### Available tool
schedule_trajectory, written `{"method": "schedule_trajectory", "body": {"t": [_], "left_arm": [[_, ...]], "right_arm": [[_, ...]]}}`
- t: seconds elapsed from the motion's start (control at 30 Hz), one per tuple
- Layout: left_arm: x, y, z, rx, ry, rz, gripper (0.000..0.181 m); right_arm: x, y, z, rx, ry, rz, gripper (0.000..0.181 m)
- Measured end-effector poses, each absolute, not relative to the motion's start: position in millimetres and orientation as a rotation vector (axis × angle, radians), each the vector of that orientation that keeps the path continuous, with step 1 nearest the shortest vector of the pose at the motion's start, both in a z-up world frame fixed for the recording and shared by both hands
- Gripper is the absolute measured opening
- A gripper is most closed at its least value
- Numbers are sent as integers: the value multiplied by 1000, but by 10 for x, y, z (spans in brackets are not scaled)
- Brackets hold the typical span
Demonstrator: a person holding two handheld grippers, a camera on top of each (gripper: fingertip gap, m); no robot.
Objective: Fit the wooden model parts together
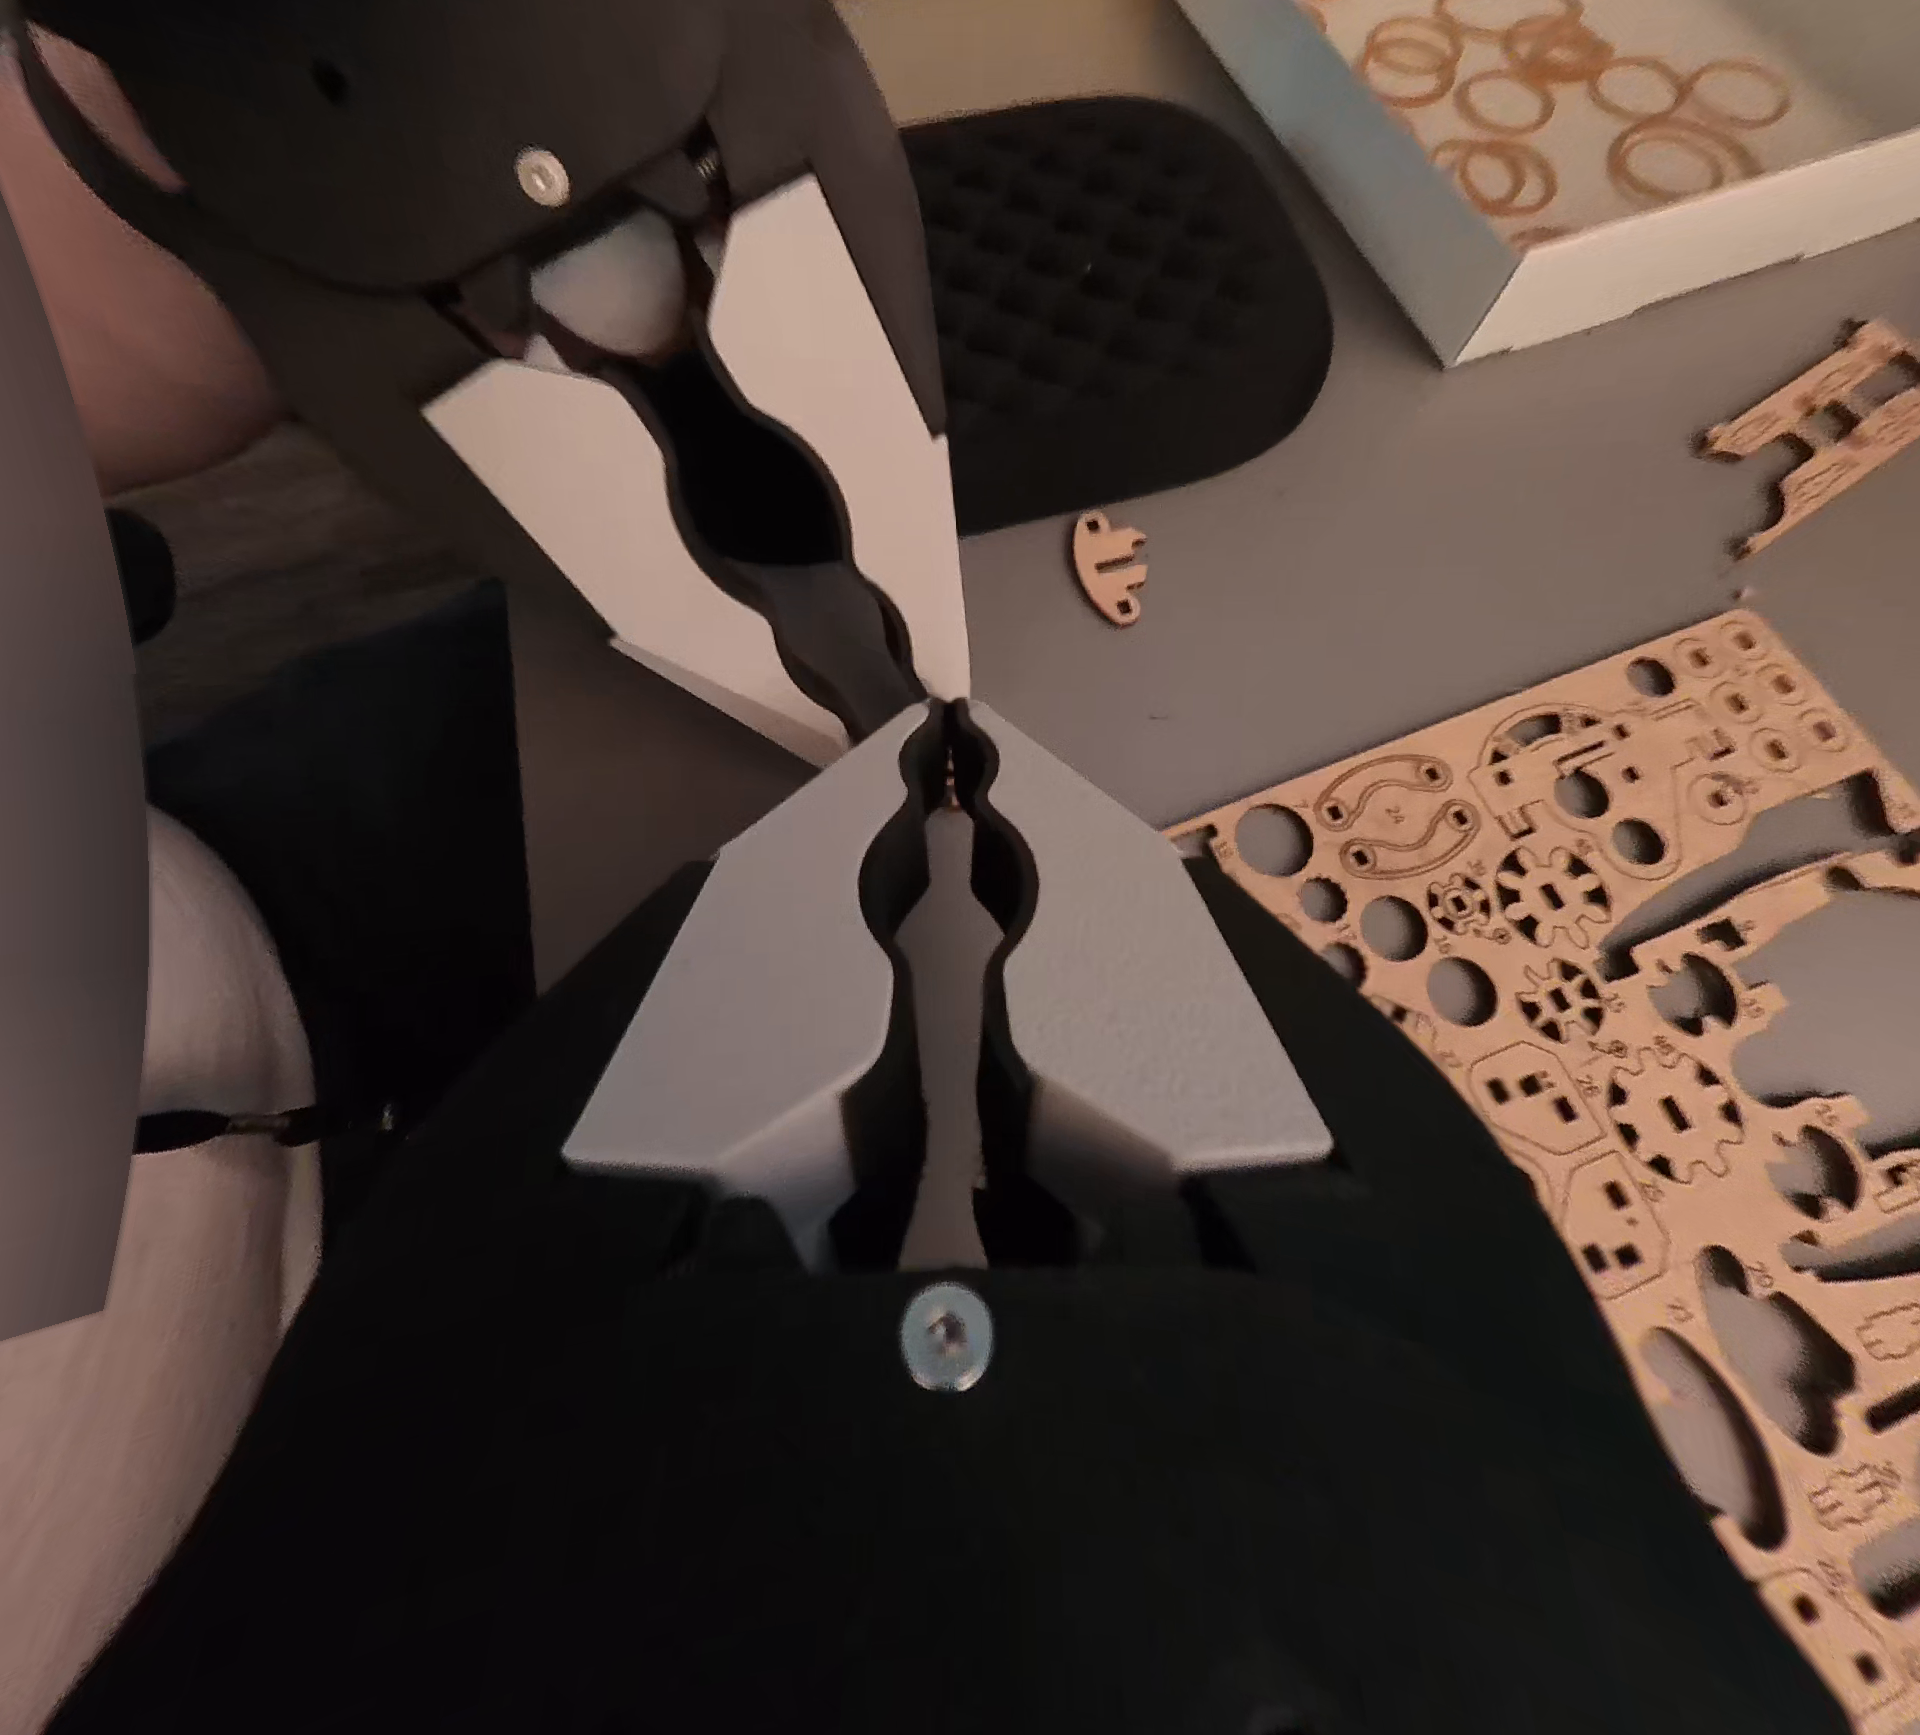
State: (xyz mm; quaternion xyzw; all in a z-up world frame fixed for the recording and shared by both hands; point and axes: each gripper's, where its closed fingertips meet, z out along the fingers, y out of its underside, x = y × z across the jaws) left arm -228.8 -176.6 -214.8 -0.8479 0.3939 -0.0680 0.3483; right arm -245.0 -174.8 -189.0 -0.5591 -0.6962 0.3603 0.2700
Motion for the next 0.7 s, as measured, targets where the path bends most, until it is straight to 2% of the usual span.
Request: {"method": "schedule_trajectory", "body": {"t": [0.03,0.2,0.33,0.43,0.53,0.6,0.7], "left_arm": [[-2274,-1757,-2148,-2204,1013,-191,13],[-2231,-1723,-2145,-2224,981,-245,12],[-2222,-1714,-2145,-2229,968,-250,12],[-2215,-1707,-2144,-2229,962,-253,12],[-2211,-1705,-2144,-2229,954,-258,13],[-2209,-1703,-2145,-2230,954,-255,13],[-2205,-1699,-2146,-2231,952,-252,13]], "right_arm": [[-2439,-1735,-1978,-1543,-1899,951,0],[-2410,-1690,-1785,-1481,-1807,946,0],[-2344,-1679,-1991,-1543,-1850,912,0],[-2376,-1715,-1759,-1452,-1763,940,0],[-2321,-1659,-2043,-1573,-1826,868,0],[-2345,-1736,-1868,-1536,-1763,996,0],[-2341,-1682,-1733,-1483,-1692,960,0]]}}
